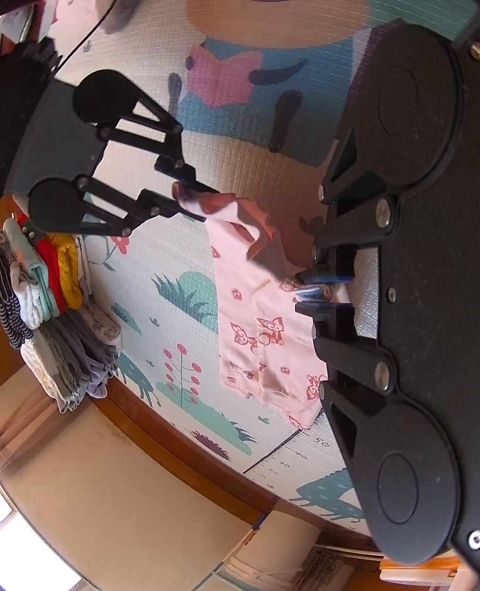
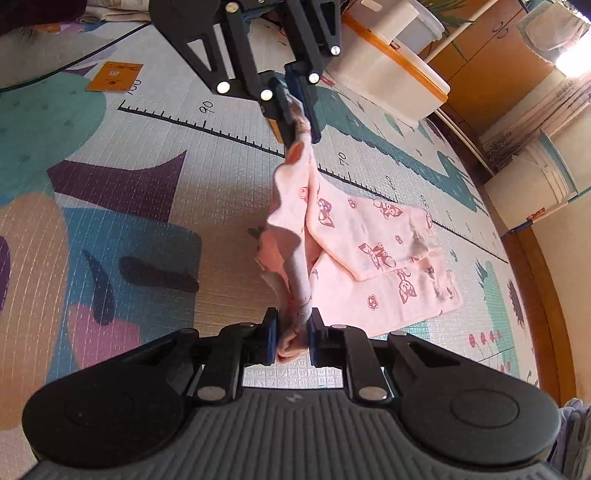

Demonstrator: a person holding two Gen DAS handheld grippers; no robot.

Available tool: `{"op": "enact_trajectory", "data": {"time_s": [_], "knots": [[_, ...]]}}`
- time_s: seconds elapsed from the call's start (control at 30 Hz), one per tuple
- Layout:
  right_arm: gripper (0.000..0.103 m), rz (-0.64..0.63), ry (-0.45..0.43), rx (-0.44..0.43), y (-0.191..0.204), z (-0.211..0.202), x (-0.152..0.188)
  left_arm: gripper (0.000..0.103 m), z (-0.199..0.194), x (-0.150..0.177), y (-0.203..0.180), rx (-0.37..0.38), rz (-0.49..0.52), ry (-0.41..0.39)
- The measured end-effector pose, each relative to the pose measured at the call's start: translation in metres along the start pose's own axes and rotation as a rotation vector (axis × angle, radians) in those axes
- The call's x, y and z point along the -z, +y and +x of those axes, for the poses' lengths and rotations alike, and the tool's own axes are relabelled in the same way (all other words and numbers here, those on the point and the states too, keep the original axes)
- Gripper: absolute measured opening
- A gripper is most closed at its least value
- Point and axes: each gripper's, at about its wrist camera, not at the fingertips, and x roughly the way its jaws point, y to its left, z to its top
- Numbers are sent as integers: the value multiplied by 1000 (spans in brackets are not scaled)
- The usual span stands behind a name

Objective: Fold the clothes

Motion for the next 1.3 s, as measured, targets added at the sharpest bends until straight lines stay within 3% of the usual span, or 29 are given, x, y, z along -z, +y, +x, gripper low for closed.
{"op": "enact_trajectory", "data": {"time_s": [0.2,0.4,0.53,0.63,0.73,0.9,1.07,1.3], "knots": [[18,69,-11,-199,10,-25,9,7,-17,13,-41,135,139,25],[18,189,-6,-455,19,-57,7,7,-46,16,-62,356,160,31],[18,257,-38,-529,14,-81,-2,7,-67,13,-63,473,129,23],[18,313,-54,-542,-2,-91,-4,7,-76,8,-49,515,64,8],[18,377,-76,-517,-23,-96,-2,7,-77,0,-25,508,-30,-24],[18,476,-119,-431,-65,-95,5,7,-70,-11,25,431,-163,-86],[18,551,-140,-344,-103,-84,15,7,-49,-17,67,363,-232,-124],[18,724,-147,-277,-152,-51,40,7,-13,-17,117,328,-361,-131]]}}
